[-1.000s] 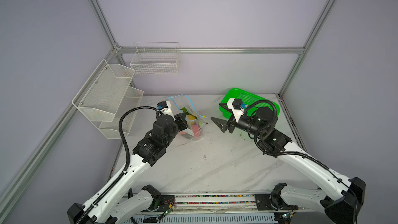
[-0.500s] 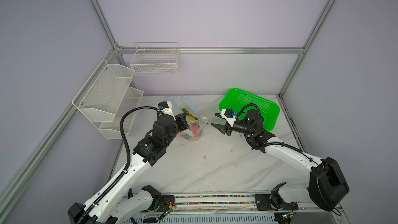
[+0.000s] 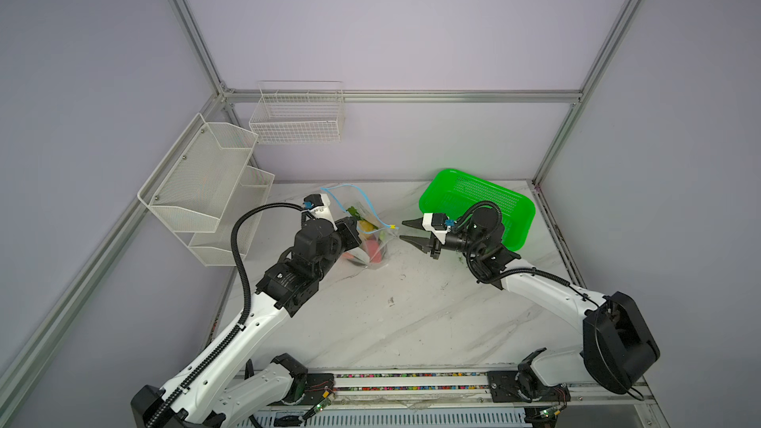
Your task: Place the food in the zip-top bag and seal the zipper
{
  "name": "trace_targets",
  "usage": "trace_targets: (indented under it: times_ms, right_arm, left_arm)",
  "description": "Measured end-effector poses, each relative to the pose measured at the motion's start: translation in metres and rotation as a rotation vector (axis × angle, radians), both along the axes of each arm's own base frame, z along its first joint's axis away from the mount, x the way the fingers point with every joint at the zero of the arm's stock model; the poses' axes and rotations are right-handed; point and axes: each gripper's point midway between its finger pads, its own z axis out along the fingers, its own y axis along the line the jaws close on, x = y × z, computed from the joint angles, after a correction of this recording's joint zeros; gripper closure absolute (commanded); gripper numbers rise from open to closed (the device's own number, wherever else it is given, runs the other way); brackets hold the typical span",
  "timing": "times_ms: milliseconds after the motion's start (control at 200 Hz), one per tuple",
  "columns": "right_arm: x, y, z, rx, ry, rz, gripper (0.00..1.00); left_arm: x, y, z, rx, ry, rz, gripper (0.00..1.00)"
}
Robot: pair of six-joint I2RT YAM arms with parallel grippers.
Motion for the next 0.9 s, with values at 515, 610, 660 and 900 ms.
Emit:
trace_targets:
  times_ms: [515,610,660,900]
  right_arm:
    - [0.0032,0.004,-0.0005,0.018,-0.014,0.015,0.8]
    - [0.0039,0.0046,-0.0011,0.02,-0.016,0.016,0.85]
    - [0.0039,0.0048,-0.0007,0.022,-0.017,0.017,0.85]
    - [0.0036,0.0058,0.0009,0.03,-0.031,0.023,0.83]
  left_arm:
    - [0.0001,-0.0005,-0.0005,0.0,0.002,-0.002,1.0]
    - [0.0001,-0.0005,-0.0004,0.0,0.001,-0.002,1.0]
    - [0.0001,-0.0005,-0.0005,0.0,0.002,-0.002,1.0]
    - [0.0001,-0.0005,-0.0004,0.0,0.001,-0.002,1.0]
